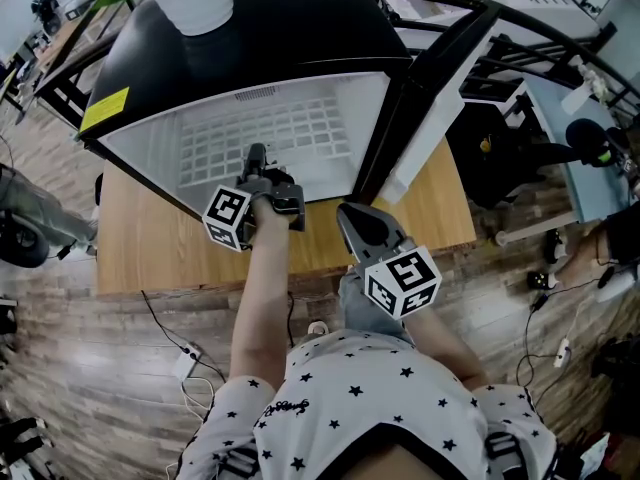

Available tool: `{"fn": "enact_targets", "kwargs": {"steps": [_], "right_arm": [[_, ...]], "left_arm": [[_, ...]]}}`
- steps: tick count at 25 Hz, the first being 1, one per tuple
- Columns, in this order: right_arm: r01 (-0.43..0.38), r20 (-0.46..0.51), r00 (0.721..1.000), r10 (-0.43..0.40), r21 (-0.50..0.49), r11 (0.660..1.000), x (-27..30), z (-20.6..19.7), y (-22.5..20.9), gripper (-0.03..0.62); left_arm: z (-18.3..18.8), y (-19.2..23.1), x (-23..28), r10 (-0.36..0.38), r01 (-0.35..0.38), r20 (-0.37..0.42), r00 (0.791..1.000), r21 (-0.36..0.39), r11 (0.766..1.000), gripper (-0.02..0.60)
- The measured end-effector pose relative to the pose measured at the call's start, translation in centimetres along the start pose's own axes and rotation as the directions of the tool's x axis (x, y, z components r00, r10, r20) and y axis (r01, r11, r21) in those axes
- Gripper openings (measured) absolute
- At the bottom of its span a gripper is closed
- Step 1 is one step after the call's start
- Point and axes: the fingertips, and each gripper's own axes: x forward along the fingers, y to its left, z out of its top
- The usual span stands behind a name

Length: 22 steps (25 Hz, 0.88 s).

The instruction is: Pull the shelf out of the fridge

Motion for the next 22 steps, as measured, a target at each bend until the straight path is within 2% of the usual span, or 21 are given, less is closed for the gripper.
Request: {"fn": "enact_targets", "kwargs": {"steps": [22], "right_arm": [[0.003, 0.013, 1.0, -0.003, -0.011, 1.0, -2.1, 0.0, 2.1, 0.021]], "left_arm": [[-0.9, -0.1, -3.3, 0.003, -0.003, -0.015, 1.0, 0.004, 1.0, 0.032]]}}
